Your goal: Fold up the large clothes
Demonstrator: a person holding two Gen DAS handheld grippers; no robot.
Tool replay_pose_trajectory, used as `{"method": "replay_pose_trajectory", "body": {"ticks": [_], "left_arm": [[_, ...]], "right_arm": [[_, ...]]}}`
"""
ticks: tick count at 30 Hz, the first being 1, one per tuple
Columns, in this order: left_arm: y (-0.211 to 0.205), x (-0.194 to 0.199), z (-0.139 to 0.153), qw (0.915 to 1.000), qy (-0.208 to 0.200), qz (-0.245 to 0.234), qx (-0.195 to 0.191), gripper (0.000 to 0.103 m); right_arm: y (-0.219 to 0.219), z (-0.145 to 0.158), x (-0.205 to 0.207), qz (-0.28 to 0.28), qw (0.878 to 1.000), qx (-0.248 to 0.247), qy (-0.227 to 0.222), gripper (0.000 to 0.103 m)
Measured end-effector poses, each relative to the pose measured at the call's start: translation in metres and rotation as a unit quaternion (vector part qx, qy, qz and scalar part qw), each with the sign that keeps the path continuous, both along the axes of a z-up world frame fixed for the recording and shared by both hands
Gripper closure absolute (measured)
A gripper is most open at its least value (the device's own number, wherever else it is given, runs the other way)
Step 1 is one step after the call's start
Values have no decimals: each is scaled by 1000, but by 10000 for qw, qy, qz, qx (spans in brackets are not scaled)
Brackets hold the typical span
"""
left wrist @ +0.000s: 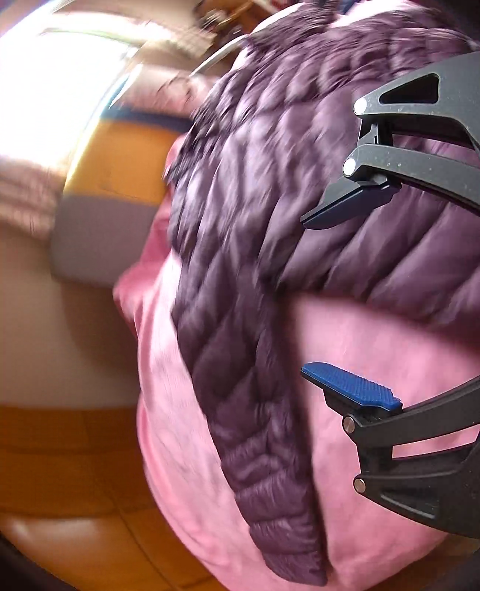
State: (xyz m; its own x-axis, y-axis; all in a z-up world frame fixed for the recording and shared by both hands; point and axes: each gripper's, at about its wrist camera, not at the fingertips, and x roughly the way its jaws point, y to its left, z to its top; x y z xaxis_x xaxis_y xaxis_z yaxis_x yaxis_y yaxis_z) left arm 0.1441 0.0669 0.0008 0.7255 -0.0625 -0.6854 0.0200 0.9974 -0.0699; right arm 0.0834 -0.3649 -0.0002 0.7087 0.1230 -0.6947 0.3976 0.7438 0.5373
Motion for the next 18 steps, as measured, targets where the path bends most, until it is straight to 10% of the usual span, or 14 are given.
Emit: {"method": "replay_pose_trajectory", "body": {"ticks": [9, 16, 18], "left_arm": [[-72, -10, -30, 9956, 285, -701, 557, 30], [-64, -1, -52, 9968, 649, -352, 318, 20], [-64, 0, -54, 9967, 664, -324, 348, 18]], "right_arm": [[-204, -50, -58, -2702, 9589, 819, 273, 38], [-267, -64, -50, -3174, 9405, 1209, 65, 42], [-276, -64, -37, -3085, 9439, 1164, 154, 74]]}}
